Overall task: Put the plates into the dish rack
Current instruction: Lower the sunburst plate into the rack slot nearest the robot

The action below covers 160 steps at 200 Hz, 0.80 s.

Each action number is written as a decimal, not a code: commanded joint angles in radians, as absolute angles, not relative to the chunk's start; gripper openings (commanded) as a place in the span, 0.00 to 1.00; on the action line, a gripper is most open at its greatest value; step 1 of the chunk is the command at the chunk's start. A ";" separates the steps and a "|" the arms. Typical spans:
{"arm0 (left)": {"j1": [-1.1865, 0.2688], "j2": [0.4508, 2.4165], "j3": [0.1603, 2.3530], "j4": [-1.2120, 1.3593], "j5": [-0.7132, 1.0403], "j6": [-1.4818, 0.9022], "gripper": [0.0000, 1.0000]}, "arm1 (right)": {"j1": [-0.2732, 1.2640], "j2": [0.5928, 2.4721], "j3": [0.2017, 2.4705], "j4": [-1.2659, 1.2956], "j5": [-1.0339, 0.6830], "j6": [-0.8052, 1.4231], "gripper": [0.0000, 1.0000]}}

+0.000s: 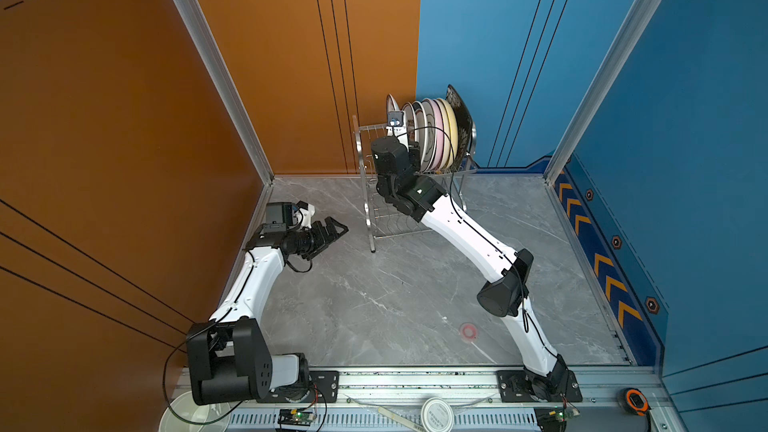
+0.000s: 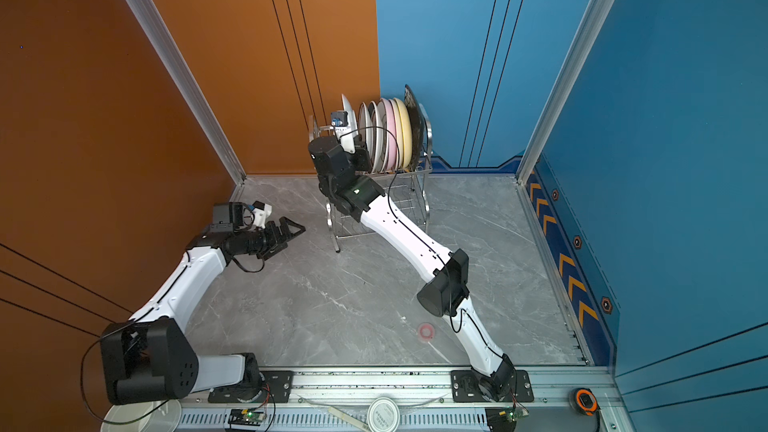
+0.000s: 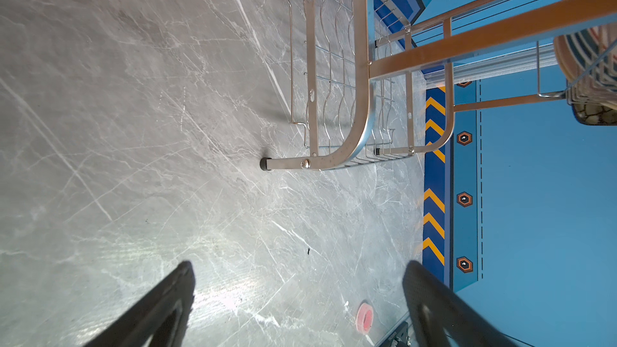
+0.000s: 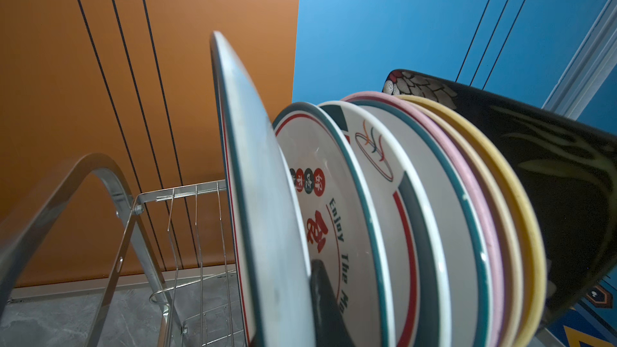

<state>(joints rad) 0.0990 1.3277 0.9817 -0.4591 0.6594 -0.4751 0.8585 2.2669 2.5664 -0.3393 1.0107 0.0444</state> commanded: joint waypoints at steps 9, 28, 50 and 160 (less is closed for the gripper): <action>0.105 1.315 0.972 -0.443 0.685 -0.469 0.98 | 0.847 2.273 2.600 -0.355 0.988 0.112 0.00; 0.106 1.316 0.971 -0.443 0.684 -0.469 0.98 | 0.839 2.278 2.599 -0.368 0.978 0.135 0.00; 0.109 1.316 0.971 -0.443 0.684 -0.469 0.98 | 0.833 2.286 2.599 -0.375 0.966 0.148 0.00; 0.113 1.332 0.982 -0.438 0.689 -0.475 0.98 | 0.816 2.309 2.606 -0.423 0.923 0.191 0.04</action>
